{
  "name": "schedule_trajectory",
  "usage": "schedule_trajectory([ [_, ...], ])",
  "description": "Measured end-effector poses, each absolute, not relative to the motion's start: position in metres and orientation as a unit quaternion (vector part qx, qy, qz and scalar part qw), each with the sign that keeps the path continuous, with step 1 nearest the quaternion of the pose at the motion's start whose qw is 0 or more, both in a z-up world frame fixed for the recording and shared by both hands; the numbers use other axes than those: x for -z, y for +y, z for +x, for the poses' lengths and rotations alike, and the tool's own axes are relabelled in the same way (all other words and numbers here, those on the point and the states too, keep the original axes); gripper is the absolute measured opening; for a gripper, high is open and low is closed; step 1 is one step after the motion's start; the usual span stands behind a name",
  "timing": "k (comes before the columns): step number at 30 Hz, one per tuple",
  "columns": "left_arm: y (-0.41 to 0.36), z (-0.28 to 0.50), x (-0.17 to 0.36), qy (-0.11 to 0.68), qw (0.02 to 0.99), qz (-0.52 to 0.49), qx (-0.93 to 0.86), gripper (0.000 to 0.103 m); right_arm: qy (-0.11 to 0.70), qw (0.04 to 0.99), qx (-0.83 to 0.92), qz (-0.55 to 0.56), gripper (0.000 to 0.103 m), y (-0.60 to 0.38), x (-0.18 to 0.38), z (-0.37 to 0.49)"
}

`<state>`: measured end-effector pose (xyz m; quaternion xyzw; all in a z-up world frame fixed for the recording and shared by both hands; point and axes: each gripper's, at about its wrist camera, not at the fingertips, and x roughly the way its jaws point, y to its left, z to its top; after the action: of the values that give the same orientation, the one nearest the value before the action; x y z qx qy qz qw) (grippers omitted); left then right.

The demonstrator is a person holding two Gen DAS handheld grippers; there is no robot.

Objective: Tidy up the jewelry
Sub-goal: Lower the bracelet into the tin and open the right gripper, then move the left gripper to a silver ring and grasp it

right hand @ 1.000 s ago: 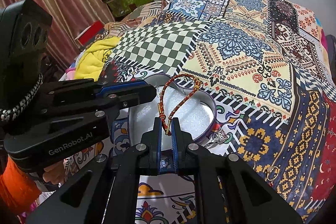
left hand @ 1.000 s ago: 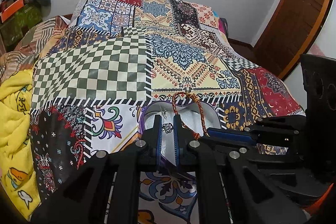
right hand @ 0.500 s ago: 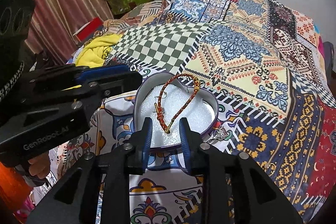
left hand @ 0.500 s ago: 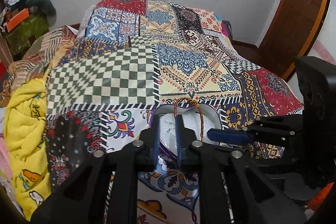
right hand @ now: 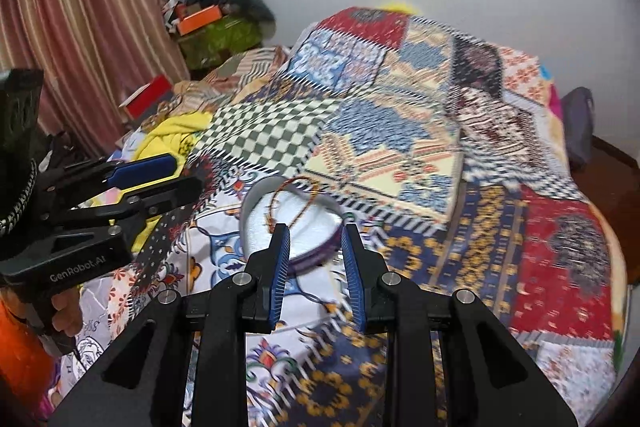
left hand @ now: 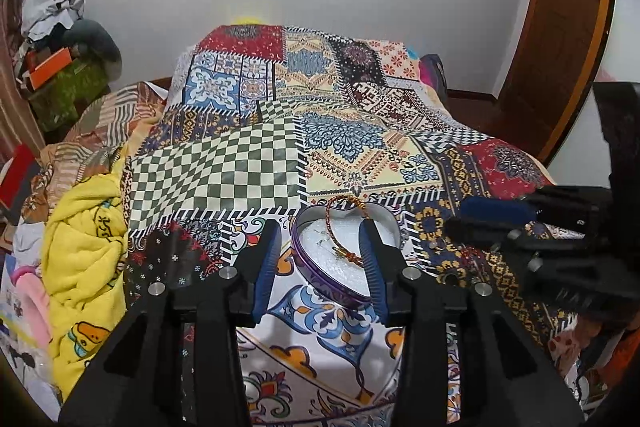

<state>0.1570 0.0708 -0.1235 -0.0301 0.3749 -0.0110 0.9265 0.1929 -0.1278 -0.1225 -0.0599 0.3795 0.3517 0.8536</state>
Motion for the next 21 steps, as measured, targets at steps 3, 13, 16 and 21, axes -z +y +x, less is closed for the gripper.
schedule_trajectory([
  [3,0.066,0.151,0.119,0.373,0.927,-0.035,0.013,0.043,0.379,0.859,-0.340,-0.053,0.024,-0.145,0.119,0.191],
  [13,0.036,0.139,0.135,0.401,0.914,-0.047,0.041,0.043,0.404,0.862,-0.303,-0.038,0.024,-0.192,0.136,0.187],
  [16,0.022,0.140,0.147,0.418,0.906,-0.047,0.055,0.043,0.413,0.860,-0.298,-0.037,0.024,-0.201,0.142,0.186],
  [21,0.000,0.147,0.167,0.443,0.892,-0.042,0.076,0.043,0.430,0.852,-0.299,-0.032,0.024,-0.213,0.158,0.181],
])
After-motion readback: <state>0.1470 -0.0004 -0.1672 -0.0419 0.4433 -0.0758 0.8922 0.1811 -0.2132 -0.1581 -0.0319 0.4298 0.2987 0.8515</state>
